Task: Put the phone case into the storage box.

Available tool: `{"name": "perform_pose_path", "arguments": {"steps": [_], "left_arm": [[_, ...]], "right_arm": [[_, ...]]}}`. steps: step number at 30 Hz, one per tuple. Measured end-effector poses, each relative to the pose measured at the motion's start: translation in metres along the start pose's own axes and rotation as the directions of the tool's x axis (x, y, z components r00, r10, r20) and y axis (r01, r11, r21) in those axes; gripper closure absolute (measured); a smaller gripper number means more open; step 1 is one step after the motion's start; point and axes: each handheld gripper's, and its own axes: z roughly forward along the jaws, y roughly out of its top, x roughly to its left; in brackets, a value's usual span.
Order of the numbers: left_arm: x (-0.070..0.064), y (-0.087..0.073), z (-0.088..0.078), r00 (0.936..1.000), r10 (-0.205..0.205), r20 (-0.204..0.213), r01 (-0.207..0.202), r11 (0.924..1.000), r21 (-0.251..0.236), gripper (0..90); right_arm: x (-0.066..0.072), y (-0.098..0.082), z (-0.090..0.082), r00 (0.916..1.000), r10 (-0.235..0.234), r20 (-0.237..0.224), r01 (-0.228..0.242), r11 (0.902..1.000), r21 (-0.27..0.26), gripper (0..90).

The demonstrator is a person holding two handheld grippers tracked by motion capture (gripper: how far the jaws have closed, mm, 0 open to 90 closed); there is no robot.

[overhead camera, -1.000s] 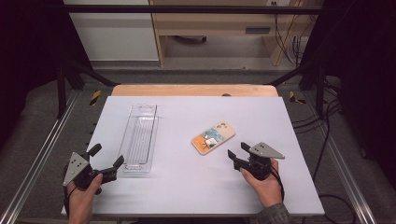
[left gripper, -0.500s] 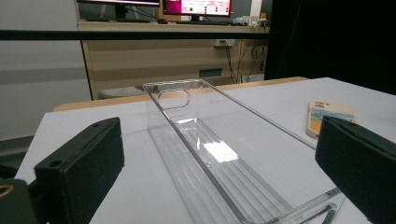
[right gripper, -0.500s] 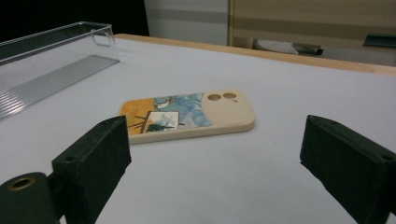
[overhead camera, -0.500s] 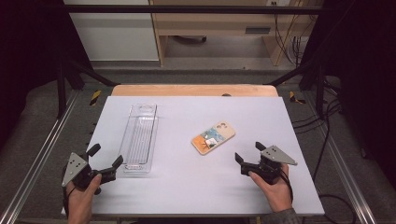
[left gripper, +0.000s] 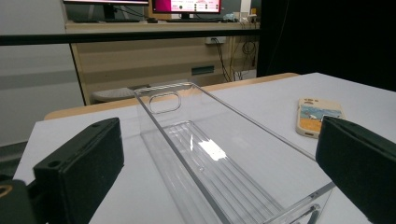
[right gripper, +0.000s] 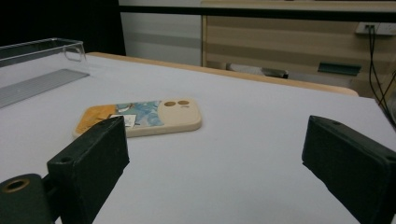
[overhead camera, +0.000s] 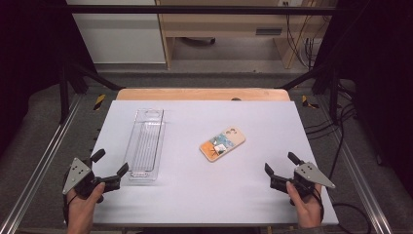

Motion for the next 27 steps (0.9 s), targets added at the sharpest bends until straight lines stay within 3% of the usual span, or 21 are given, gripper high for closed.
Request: {"name": "perform_pose_path", "arguments": {"steps": [6,13,17,22,27], "left_arm": [[-0.007,0.014,0.005,0.9996,0.001,0.029,-0.001,1.0000,-0.004,0.8],[-0.021,0.036,0.022,0.9971,0.024,0.072,-0.028,0.9978,0.060,0.8],[-0.033,0.051,0.038,0.9934,0.054,0.101,-0.064,0.9938,0.091,0.9],[-0.052,0.065,0.059,0.9852,0.081,0.151,-0.100,0.9869,0.126,0.9],[-0.075,0.076,0.085,0.9693,0.118,0.216,-0.155,0.9746,0.162,1.0]], "right_arm": [[-0.003,-0.002,-0.005,0.9988,-0.022,0.043,0.024,0.9988,-0.044,1.9],[0.001,-0.001,-0.004,0.9986,-0.023,0.047,0.026,0.9979,-0.059,2.1],[0.007,0.000,-0.002,0.9983,-0.040,0.042,0.042,0.9973,-0.060,2.1],[0.014,0.002,0.001,0.9987,-0.044,0.025,0.045,0.9969,-0.065,2.1],[0.018,0.003,0.004,0.9985,-0.049,0.022,0.050,0.9969,-0.061,2.1]]}}
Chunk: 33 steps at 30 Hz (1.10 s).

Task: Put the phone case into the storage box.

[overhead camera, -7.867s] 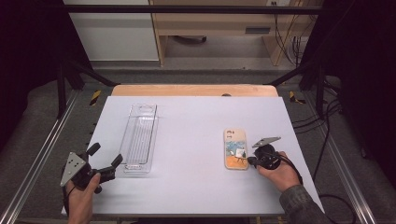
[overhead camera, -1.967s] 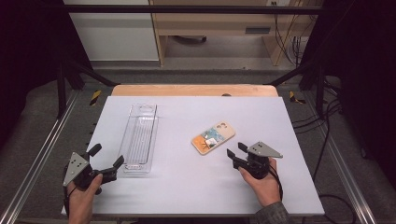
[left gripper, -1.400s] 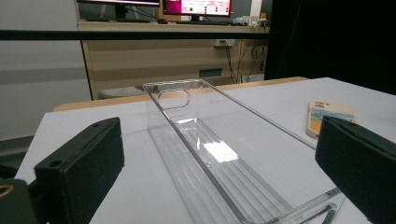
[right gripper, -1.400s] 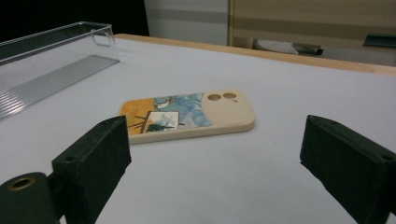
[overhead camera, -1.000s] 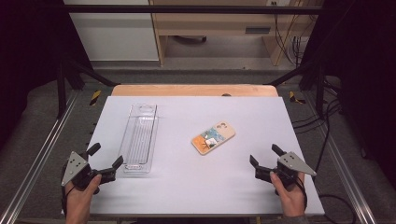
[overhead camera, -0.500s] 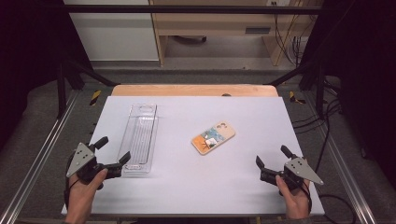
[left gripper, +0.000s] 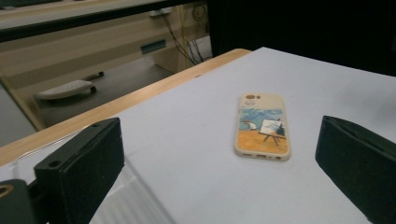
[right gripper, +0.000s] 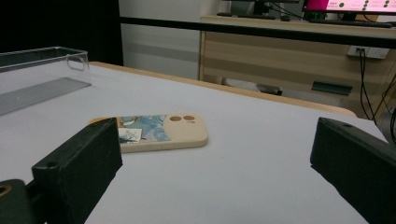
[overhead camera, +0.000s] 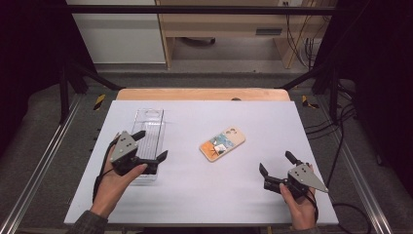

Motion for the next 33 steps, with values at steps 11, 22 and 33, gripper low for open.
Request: {"name": "perform_pose_path", "arguments": {"steps": [11,22,33], "left_arm": [[-0.023,0.021,0.047,0.9970,0.035,0.069,-0.037,0.9988,0.032,1.3],[-0.032,0.029,0.084,0.9946,0.020,0.101,-0.029,0.9952,0.094,1.7],[-0.040,0.022,0.112,0.9910,-0.004,0.134,-0.015,0.9891,0.147,1.7]], "right_arm": [[0.005,-0.001,0.004,1.0000,0.002,-0.009,-0.002,0.9999,0.013,2.4],[0.010,-0.002,0.010,0.9995,-0.019,-0.024,0.020,0.9995,0.023,2.3],[0.015,-0.002,0.012,0.9988,-0.032,-0.038,0.033,0.9992,0.024,2.0]]}}
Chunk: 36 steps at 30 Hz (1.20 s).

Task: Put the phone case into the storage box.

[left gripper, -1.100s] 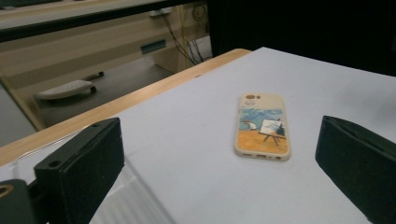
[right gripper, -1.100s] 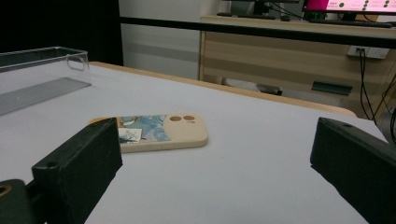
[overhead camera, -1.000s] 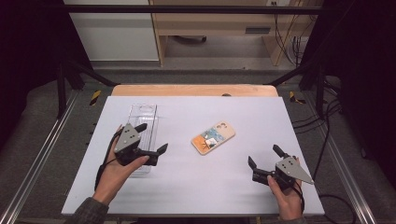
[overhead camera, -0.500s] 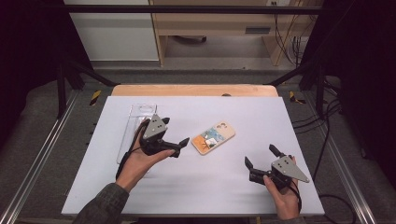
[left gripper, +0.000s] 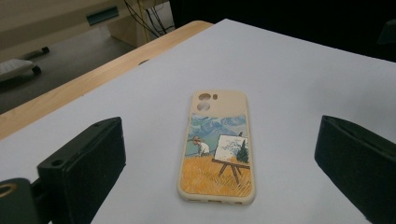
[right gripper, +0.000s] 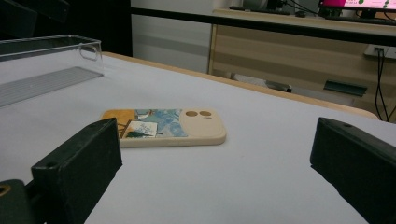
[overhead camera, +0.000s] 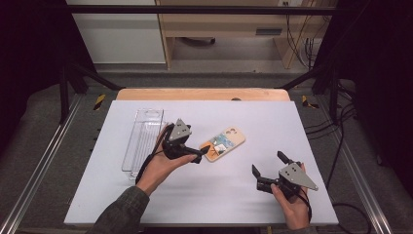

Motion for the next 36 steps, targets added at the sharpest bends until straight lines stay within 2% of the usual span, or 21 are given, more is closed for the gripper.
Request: {"name": "perform_pose_path", "arguments": {"steps": [7,9,11,15,21,27,30,36], "left_arm": [[-0.002,-0.004,0.017,0.9998,0.001,0.021,-0.002,0.9991,0.043,1.9],[-0.008,-0.006,0.023,0.9992,0.019,0.036,-0.022,0.9977,0.064,2.0],[-0.012,-0.006,0.028,0.9990,0.037,0.025,-0.038,0.9971,0.066,2.1],[-0.017,-0.005,0.037,0.9985,0.044,0.032,-0.047,0.9955,0.083,2.3],[-0.018,-0.006,0.046,0.9983,0.035,0.046,-0.040,0.9928,0.113,2.4],[-0.016,-0.008,0.052,0.9990,0.030,0.032,-0.033,0.9926,0.117,2.5],[-0.014,-0.008,0.054,0.9995,0.014,0.027,-0.017,0.9931,0.116,2.5],[-0.013,-0.012,0.060,0.9991,0.011,0.042,-0.017,0.9874,0.157,2.5]], "right_arm": [[0.001,0.000,0.002,1.0000,-0.005,-0.004,0.005,1.0000,0.007,2.0],[0.002,-0.001,0.003,0.9999,-0.010,-0.005,0.010,0.9999,0.009,2.1],[0.001,-0.001,0.004,1.0000,-0.007,-0.007,0.007,0.9999,0.013,2.2],[0.003,-0.001,0.004,0.9999,-0.009,-0.013,0.009,0.9999,0.012,2.1],[0.002,-0.001,0.003,0.9999,-0.001,-0.014,0.001,0.9999,0.010,2.1],[0.003,-0.002,0.004,0.9999,-0.004,-0.016,0.004,0.9999,0.011,2.1],[0.001,-0.003,0.004,0.9998,-0.001,-0.019,0.001,0.9999,0.013,2.2],[0.002,-0.003,0.004,0.9998,0.002,-0.022,-0.002,0.9999,0.014,2.2]]}}
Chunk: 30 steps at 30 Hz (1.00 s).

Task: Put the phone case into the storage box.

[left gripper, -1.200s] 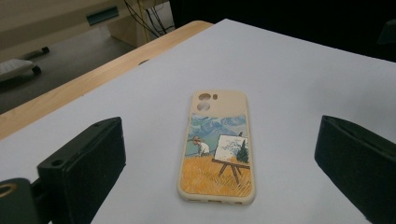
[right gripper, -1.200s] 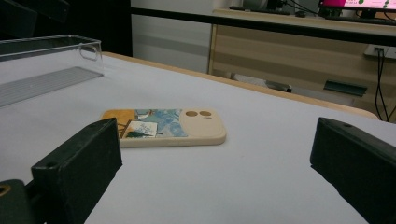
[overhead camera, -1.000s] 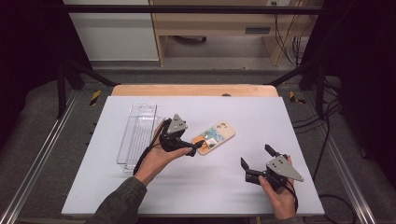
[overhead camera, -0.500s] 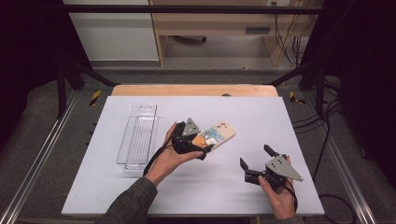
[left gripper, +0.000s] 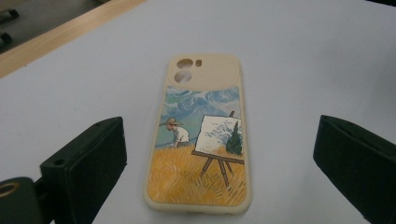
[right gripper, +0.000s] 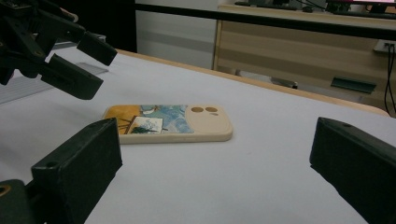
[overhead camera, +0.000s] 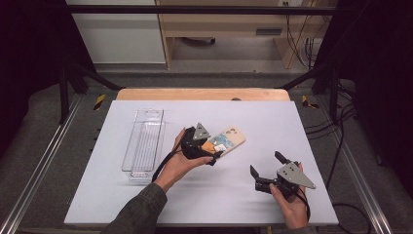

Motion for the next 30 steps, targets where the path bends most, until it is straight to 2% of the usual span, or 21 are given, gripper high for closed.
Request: {"name": "perform_pose_path", "arguments": {"steps": [3,8,16,19,23,30], "left_arm": [[0.000,-0.001,0.003,0.9999,0.008,0.014,-0.008,0.9995,0.030,2.6],[-0.001,0.001,0.002,0.9998,0.016,0.012,-0.016,0.9995,0.027,2.7],[0.001,0.002,0.003,1.0000,0.007,-0.001,-0.007,0.9997,0.024,2.6],[0.002,0.002,0.005,0.9999,0.010,-0.005,-0.010,0.9993,0.036,2.7],[0.002,0.001,0.010,0.9997,0.023,-0.002,-0.023,0.9962,0.084,2.9],[0.003,-0.001,0.015,0.9997,0.023,0.006,-0.023,0.9938,0.109,2.9]], "right_arm": [[0.000,0.000,0.000,1.0000,0.005,0.004,-0.005,1.0000,0.002,2.0],[0.000,0.000,-0.001,1.0000,0.007,0.005,-0.007,1.0000,0.002,2.0],[0.000,0.000,0.000,0.9999,0.007,0.007,-0.007,1.0000,0.001,2.0],[0.000,0.000,-0.001,0.9999,0.008,0.008,-0.008,1.0000,0.001,2.0],[0.000,0.000,-0.001,0.9999,0.006,0.011,-0.006,1.0000,0.002,2.1],[0.000,0.000,-0.001,0.9999,0.008,0.010,-0.008,1.0000,0.003,2.0]]}}
